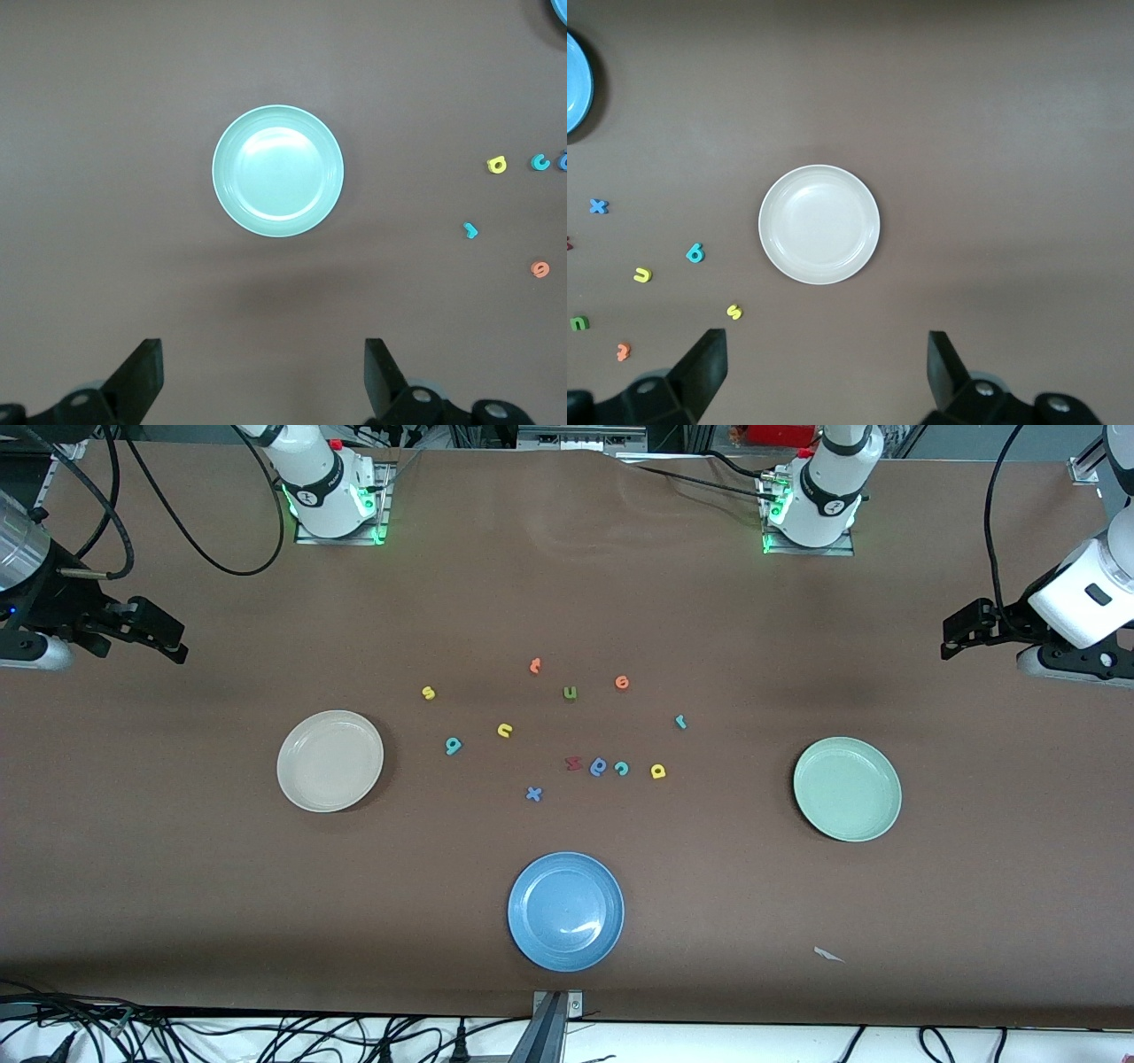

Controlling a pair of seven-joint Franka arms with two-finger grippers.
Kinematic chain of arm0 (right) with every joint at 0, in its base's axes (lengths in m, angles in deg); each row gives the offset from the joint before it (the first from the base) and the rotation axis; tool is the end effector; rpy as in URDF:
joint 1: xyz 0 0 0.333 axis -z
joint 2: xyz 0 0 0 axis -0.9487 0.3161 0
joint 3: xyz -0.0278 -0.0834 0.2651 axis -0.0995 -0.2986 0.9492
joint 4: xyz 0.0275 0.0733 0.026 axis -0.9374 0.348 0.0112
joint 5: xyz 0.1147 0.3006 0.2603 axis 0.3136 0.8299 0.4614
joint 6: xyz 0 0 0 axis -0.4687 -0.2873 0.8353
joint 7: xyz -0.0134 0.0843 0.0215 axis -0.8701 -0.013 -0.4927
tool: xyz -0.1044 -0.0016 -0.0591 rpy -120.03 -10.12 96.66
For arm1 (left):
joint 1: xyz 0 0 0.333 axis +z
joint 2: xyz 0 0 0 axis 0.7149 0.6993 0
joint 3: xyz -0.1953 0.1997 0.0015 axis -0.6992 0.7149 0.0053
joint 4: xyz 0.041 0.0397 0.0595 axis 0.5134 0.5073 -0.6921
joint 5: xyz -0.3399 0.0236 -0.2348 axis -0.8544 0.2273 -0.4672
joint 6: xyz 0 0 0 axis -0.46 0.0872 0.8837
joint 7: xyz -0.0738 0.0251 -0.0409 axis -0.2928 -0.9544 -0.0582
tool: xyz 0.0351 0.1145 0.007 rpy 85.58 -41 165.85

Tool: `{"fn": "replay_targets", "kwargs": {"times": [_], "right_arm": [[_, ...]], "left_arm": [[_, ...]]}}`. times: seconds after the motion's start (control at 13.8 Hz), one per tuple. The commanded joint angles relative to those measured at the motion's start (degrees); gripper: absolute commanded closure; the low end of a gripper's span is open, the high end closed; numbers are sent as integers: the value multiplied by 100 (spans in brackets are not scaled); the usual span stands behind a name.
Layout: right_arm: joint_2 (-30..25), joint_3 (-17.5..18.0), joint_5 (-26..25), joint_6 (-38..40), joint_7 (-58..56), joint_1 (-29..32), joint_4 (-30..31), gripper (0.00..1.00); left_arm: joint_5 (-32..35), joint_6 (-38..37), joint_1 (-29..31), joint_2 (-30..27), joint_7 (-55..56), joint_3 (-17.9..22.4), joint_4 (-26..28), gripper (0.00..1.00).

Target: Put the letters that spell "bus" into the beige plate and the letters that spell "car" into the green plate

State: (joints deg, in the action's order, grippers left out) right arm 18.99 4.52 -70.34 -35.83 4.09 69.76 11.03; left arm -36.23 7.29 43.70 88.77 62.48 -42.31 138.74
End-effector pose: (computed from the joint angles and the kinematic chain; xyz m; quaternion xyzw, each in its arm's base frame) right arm 0.5862 0.0425 0.5601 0.9990 -0.0382 0.0230 0.0037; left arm 0.5716 -0.0037 0.5210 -0.9978 0.0594 0.0282 0.0010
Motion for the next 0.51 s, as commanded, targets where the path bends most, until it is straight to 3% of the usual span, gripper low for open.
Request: {"fn": "replay_targets", "kwargs": {"times": [0.0,0.44], "right_arm": [[-3,33,110,-70,-36,58,66,0],[6,42,128,-44,-45,49,101,0]], "left_arm": [[-110,-40,-17,-22,-53,19,2,0],[-101,-40,-17,-22,-53,19,-7,0]]}}
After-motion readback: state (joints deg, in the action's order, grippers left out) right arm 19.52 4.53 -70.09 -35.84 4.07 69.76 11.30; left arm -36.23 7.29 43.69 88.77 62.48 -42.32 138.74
